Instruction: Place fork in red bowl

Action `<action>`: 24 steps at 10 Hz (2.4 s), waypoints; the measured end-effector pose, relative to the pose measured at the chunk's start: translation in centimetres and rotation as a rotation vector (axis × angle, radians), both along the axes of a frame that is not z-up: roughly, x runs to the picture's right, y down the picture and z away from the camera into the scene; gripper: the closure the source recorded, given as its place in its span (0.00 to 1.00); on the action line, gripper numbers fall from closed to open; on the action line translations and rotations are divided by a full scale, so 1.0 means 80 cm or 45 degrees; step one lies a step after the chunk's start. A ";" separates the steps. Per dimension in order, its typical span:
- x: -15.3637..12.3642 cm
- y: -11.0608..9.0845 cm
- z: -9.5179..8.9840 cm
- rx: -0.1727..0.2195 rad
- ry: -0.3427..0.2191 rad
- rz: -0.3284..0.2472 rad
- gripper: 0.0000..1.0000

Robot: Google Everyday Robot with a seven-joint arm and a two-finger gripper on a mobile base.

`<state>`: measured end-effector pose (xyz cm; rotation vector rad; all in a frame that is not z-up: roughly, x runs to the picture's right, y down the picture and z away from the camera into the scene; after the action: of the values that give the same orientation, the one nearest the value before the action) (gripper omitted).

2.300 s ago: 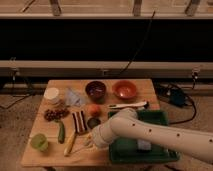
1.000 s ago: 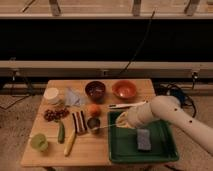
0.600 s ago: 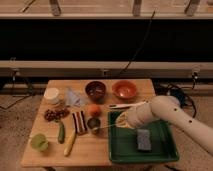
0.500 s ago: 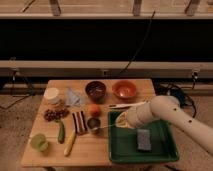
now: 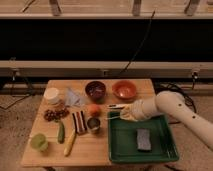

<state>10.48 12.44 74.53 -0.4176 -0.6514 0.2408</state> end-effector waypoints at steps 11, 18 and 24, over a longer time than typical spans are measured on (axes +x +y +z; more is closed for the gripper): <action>0.091 -0.155 0.136 0.137 0.081 0.334 1.00; 0.072 -0.174 0.195 0.146 0.103 0.355 0.62; 0.052 -0.172 0.212 0.130 0.082 0.316 0.20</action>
<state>14.67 -1.34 91.46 -0.2294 -0.6489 0.4526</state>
